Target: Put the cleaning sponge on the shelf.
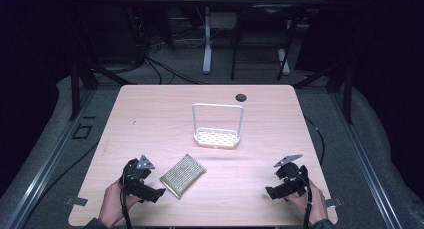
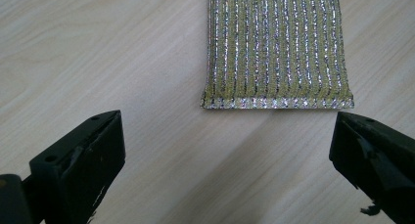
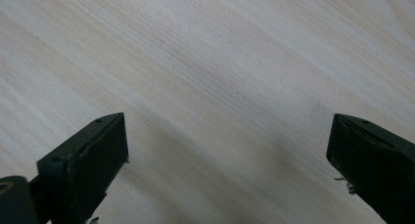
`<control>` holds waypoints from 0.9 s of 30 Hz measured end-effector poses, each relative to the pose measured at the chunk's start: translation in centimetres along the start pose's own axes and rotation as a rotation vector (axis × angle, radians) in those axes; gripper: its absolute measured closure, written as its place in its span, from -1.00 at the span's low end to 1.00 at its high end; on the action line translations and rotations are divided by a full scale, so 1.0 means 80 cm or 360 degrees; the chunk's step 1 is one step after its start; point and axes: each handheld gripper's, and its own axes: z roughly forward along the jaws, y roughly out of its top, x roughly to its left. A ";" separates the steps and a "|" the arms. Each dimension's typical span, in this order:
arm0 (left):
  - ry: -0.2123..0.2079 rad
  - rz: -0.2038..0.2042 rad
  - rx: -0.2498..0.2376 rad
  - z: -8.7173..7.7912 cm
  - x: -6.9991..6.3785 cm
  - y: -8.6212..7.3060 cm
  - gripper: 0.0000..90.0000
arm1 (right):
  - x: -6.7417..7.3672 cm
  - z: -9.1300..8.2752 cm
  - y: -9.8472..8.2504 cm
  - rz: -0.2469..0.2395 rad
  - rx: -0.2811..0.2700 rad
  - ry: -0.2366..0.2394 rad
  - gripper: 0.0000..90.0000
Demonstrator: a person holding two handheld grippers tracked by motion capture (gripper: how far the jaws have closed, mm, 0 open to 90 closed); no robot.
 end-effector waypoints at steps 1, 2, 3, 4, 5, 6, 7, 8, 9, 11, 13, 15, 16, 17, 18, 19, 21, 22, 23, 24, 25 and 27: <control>0.0000 0.0000 0.0000 0.000 0.000 0.000 -0.99 | 0.000 0.000 0.000 0.0001 -0.0003 -0.0004 -0.98; 0.0003 -0.0014 -0.0002 -0.001 0.000 0.001 -0.99 | 0.000 0.000 0.000 -0.0001 -0.0007 -0.0007 -0.97; -0.0001 -0.0018 -0.0003 -0.002 0.000 0.001 -0.99 | 0.000 -0.001 0.000 -0.0004 -0.0006 -0.0008 -0.97; 0.0008 -0.0015 0.0001 -0.004 0.000 0.003 -0.99 | 0.001 -0.001 -0.001 -0.0011 -0.0004 -0.0008 -0.97; 0.0005 -0.0016 -0.0014 -0.006 0.000 0.004 -0.99 | 0.001 -0.001 -0.001 -0.0020 0.0004 -0.0013 -0.97; 0.0017 -0.0012 -0.0022 -0.007 0.000 0.006 -0.99 | 0.002 0.000 0.000 -0.0018 -0.0002 -0.0007 -0.97; 0.0017 -0.0008 -0.0028 -0.009 0.001 0.008 -0.99 | 0.003 0.000 0.000 -0.0023 0.0008 -0.0011 -0.97; 0.0016 -0.0013 -0.0033 -0.009 0.001 0.010 -0.99 | 0.003 0.002 0.001 -0.0031 -0.0009 -0.0018 -0.96; 0.0008 -0.0015 -0.0026 -0.009 0.001 0.012 -0.99 | 0.003 0.001 0.002 -0.0033 -0.0002 -0.0024 -0.96; -0.0008 -0.0016 -0.0005 -0.007 0.000 0.017 -0.99 | 0.004 0.001 0.004 -0.0037 -0.0010 -0.0022 -0.96; -0.0032 -0.0014 0.0057 -0.002 -0.003 0.022 -1.00 | 0.005 0.001 0.005 -0.0044 -0.0020 -0.0033 -0.96; -0.0018 0.0002 0.0092 0.002 -0.009 0.027 -1.00 | 0.006 0.000 0.006 -0.0040 -0.0028 -0.0029 -0.95; -0.0016 0.0015 0.0118 0.004 -0.011 0.029 -1.00 | 0.006 -0.001 0.007 -0.0045 -0.0031 -0.0028 -0.95; -0.0009 0.0021 0.0132 0.006 -0.013 0.032 -1.00 | 0.006 -0.001 0.007 -0.0045 -0.0040 -0.0031 -0.95; -0.0009 0.0021 0.0132 0.006 -0.013 0.032 -1.00 | 0.006 -0.001 0.007 -0.0045 -0.0040 -0.0031 -0.95; -0.0014 0.0013 0.0158 0.011 -0.013 0.037 -1.00 | 0.004 -0.003 0.007 -0.0041 -0.0059 -0.0033 -0.95; -0.0021 0.0013 0.0193 0.020 -0.013 0.042 -1.00 | 0.003 -0.004 0.007 -0.0031 -0.0057 -0.0035 -0.95; -0.0031 0.0013 0.0217 0.025 -0.013 0.044 -1.00 | 0.001 -0.004 0.006 -0.0028 -0.0062 -0.0028 -0.94; -0.0038 0.0022 0.0227 0.029 -0.013 0.047 -1.00 | 0.000 -0.004 0.006 -0.0024 -0.0060 -0.0032 -0.94; -0.0033 0.0024 0.0233 0.033 -0.014 0.048 -1.00 | -0.001 -0.003 0.006 -0.0020 -0.0068 -0.0030 -0.94; -0.0034 0.0020 0.0233 0.036 -0.015 0.050 -1.00 | -0.001 -0.003 0.006 -0.0017 -0.0075 -0.0027 -0.94; -0.0034 0.0023 0.0241 0.040 -0.017 0.052 -1.00 | -0.001 -0.005 0.006 -0.0022 -0.0071 -0.0030 -0.94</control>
